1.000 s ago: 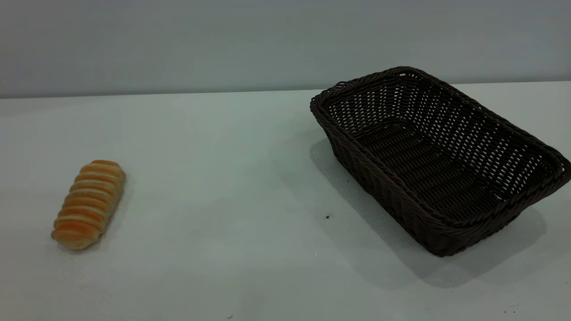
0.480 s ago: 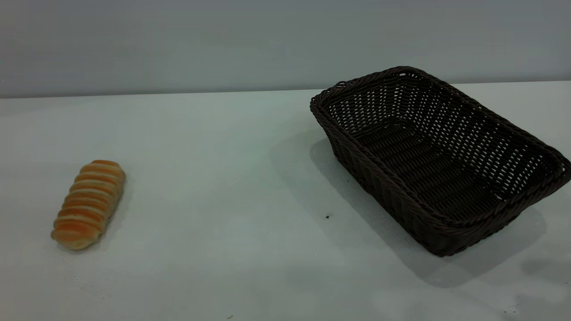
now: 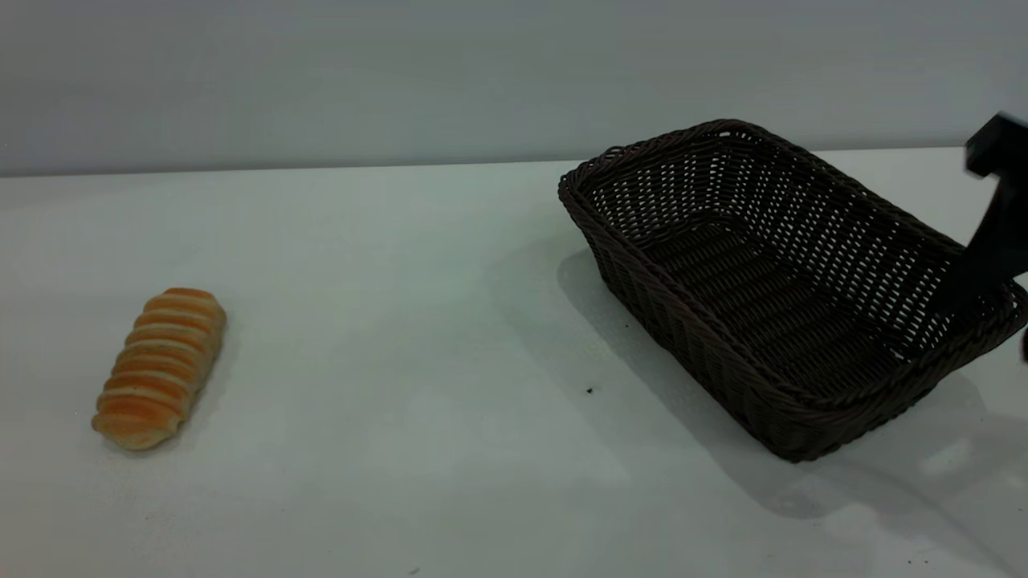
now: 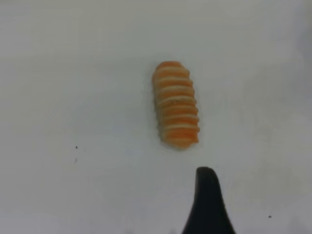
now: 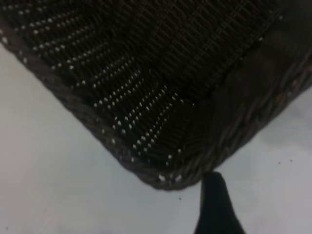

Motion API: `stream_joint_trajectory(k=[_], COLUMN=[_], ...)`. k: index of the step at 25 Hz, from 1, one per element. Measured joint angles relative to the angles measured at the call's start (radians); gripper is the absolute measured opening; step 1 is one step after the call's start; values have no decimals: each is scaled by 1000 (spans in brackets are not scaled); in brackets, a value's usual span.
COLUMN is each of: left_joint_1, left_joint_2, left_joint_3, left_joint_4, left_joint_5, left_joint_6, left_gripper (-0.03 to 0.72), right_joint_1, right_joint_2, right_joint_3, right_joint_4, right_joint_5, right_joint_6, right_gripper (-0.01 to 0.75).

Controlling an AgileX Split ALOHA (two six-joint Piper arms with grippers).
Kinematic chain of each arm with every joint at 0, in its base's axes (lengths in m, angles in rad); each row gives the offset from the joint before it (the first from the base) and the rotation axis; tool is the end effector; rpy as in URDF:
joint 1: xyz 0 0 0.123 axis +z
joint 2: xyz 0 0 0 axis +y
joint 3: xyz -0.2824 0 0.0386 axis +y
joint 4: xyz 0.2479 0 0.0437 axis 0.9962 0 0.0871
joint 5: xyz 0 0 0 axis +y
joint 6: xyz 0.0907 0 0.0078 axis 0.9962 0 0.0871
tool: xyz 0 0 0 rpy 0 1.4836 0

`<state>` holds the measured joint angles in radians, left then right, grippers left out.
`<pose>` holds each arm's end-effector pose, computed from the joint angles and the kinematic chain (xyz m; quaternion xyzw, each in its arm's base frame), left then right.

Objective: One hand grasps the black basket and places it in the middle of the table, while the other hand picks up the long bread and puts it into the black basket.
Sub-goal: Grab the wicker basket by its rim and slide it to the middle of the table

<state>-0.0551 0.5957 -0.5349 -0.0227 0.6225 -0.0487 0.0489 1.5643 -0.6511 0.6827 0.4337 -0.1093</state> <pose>0.1130 -0.0074 0.2908 -0.0022 0.8835 -0.0344 0.4671 0.2554 0.0367 0.1553 0.2039 0.9500 0.1815 0.1515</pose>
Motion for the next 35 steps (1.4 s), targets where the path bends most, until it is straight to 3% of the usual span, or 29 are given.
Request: stream_joint_trajectory(k=[15, 23, 27, 35], left_joint_1=[0, 0, 0, 0], left_joint_2=[0, 0, 0, 0], left_joint_3=[0, 0, 0, 0], left_joint_4=[2, 2, 2, 1], left_joint_5=[39, 41, 41, 41], left_joint_6=[0, 0, -1, -2], left_gripper=[568, 568, 568, 568], right_joint_1=[0, 0, -7, -8], right_joint_2=[280, 486, 524, 471], right_joint_3=[-38, -196, -220, -222], right_joint_4=[251, 281, 287, 276], right_joint_5=[-241, -252, -232, -149], right_joint_6=[-50, -50, -50, -146], right_gripper=[510, 493, 361, 358])
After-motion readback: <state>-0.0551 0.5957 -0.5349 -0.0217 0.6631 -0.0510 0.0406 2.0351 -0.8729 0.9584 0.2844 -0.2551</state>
